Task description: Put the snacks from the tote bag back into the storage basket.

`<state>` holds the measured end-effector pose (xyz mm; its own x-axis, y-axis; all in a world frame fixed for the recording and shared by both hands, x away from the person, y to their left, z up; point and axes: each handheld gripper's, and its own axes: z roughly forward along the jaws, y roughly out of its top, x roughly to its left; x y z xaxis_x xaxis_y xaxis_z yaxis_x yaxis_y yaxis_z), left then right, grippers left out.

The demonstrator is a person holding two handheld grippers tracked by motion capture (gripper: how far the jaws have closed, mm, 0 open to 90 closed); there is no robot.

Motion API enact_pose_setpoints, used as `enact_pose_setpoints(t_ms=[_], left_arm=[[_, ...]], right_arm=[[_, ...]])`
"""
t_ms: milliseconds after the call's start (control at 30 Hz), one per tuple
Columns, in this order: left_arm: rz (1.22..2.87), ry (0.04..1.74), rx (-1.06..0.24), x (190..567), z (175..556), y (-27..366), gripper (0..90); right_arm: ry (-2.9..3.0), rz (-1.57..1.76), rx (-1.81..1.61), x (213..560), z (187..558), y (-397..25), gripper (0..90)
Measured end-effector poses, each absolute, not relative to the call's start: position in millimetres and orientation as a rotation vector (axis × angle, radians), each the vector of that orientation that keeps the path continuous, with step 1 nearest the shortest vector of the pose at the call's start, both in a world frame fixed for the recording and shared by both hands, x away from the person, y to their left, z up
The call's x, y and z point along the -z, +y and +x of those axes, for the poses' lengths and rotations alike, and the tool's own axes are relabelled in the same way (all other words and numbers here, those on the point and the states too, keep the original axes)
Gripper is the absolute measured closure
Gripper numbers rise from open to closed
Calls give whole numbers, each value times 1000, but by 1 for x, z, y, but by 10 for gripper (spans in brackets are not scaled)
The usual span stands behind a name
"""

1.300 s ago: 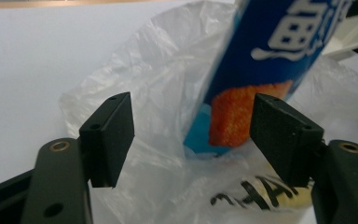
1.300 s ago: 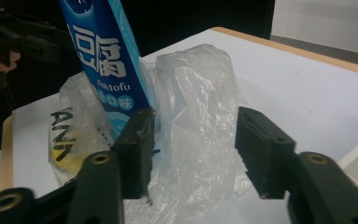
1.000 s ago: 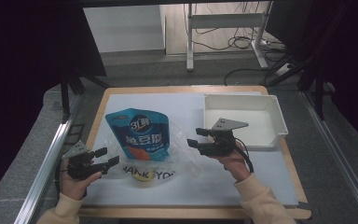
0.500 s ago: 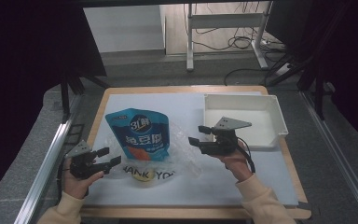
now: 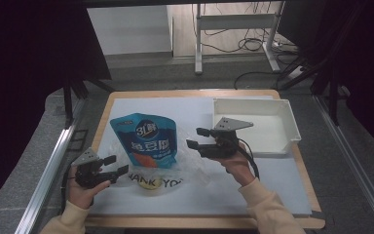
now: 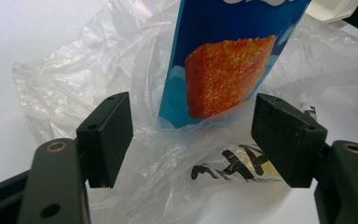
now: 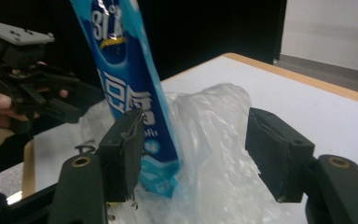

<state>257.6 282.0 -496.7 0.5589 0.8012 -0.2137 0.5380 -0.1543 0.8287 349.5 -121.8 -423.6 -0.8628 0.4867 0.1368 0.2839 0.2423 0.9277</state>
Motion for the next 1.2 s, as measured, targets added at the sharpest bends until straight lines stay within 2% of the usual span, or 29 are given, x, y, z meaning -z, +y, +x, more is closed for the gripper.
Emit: enact_pose_setpoints(t_ms=[500, 900, 1200], left_arm=[[1821, 1103, -341, 496, 257, 283, 294], [1828, 1106, -340, 497, 257, 283, 294], [1825, 1111, -339, 498, 258, 284, 294]], right_arm=[[2362, 644, -1711, 403, 352, -90, 447], [2410, 596, -1714, 395, 364, -53, 611], [2425, 559, -1734, 396, 373, -41, 784]])
